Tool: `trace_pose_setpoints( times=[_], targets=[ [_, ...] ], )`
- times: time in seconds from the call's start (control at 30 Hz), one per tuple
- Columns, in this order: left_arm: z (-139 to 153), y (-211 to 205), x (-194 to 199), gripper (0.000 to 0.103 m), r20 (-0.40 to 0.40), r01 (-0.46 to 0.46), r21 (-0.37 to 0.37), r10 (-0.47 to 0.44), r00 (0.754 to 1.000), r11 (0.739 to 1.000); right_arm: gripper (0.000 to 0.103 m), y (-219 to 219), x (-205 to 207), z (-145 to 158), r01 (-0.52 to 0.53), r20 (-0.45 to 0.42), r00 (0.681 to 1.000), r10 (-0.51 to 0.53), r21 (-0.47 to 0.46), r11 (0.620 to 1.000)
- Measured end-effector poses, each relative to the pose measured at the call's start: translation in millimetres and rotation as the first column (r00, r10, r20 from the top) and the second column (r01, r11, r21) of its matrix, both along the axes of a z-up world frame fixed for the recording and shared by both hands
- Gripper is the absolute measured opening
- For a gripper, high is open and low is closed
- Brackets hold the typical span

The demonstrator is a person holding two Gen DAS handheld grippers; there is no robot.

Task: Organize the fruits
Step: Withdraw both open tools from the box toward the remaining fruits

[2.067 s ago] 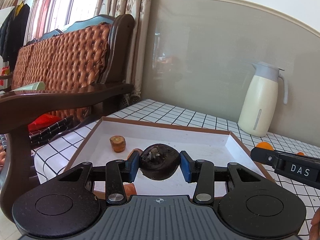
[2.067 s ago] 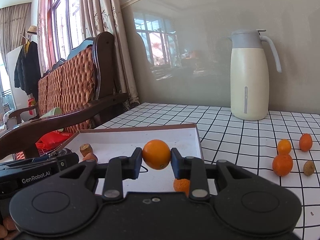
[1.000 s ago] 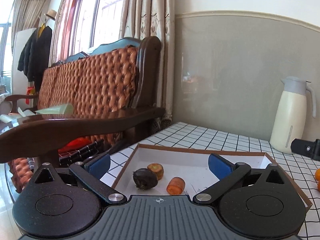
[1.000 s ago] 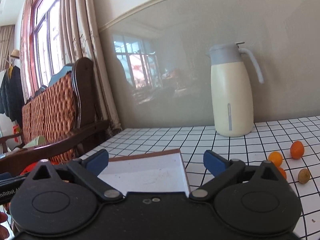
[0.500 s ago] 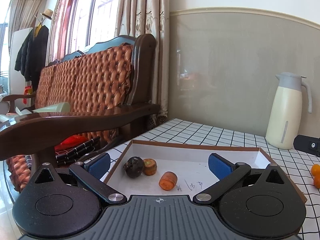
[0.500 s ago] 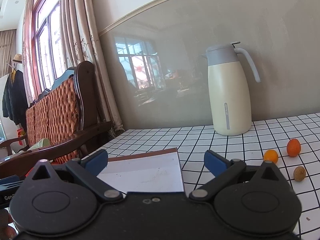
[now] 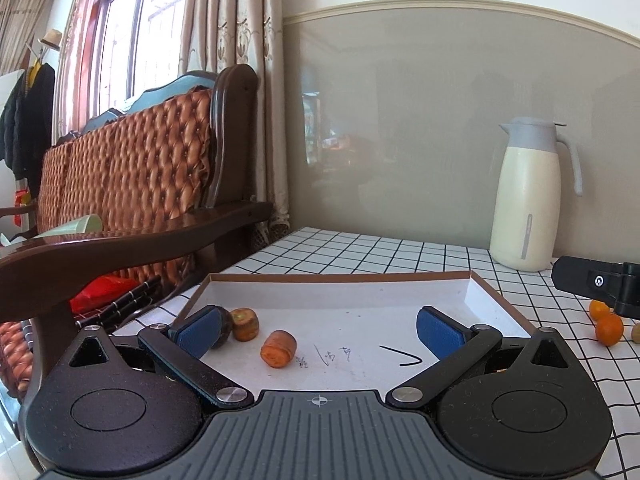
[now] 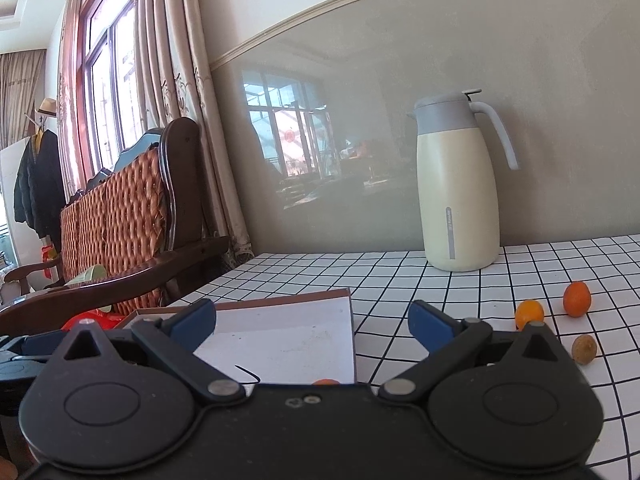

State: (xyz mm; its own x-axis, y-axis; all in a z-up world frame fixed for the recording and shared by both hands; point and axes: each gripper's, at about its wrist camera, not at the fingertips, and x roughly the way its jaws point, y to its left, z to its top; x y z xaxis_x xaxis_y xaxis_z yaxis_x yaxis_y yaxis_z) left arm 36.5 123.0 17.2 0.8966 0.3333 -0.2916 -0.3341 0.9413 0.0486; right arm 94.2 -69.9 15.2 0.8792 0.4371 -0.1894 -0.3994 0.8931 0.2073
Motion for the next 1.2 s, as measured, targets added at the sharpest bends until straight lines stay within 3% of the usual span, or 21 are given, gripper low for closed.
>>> trace_pose_setpoints(
  times=[0.37,1.2],
  targets=[
    [-2.6,-23.1,6.5,0.103,-0.021,0.047,0.007,-0.047,0.999,0.999,0.097,-28.3,9.8,-4.4,0.071,-0.106,0.992,-0.067,0.033,0.997],
    [-3.9,-85.9,20.6,0.103,-0.031,0.197,0.026,-0.196,0.980,0.980,0.083,-78.3,6.0,-15.8,0.167,-0.173,0.970,-0.172,-0.041,0.985]
  ],
)
